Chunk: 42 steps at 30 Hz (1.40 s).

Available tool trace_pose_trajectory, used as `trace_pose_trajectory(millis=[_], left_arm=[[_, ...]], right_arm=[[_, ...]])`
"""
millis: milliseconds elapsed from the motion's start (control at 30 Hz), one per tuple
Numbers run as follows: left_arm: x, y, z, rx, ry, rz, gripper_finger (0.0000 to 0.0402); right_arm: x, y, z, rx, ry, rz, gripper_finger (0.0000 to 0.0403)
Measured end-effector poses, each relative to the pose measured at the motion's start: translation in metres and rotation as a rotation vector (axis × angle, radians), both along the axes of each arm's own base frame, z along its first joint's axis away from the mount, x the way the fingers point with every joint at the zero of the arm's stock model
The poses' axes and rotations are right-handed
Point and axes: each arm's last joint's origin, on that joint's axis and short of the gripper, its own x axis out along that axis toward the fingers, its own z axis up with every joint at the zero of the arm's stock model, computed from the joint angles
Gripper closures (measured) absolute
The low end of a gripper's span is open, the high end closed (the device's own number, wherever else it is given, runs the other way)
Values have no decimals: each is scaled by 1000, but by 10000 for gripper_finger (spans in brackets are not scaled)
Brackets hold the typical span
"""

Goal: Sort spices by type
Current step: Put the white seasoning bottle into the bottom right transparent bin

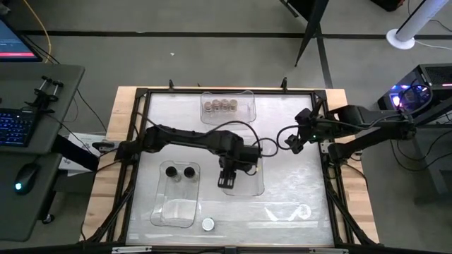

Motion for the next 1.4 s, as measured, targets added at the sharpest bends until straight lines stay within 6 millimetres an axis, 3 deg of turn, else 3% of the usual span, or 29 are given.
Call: trace_pose_trajectory(millis=[333,500,667,1033,1267,1400], left_arm=[[15,9,-45,25,90,-3,241],[17,9,-62,35,131,-21,193],[20,10,-65,77,106,-10,168],[15,12,-48,77,84,6,162],[-4,15,-1,55,5,1,162],[-19,20,36,46,-98,10,170]], right_arm=[[1,0,0,2,-8,-2,11],[1,0,1,3,-15,-2,11],[1,0,1,2,-15,0,11],[1,0,0,1,-14,1,11],[1,0,0,-3,-13,9,11],[2,0,0,-9,-11,20,11]])
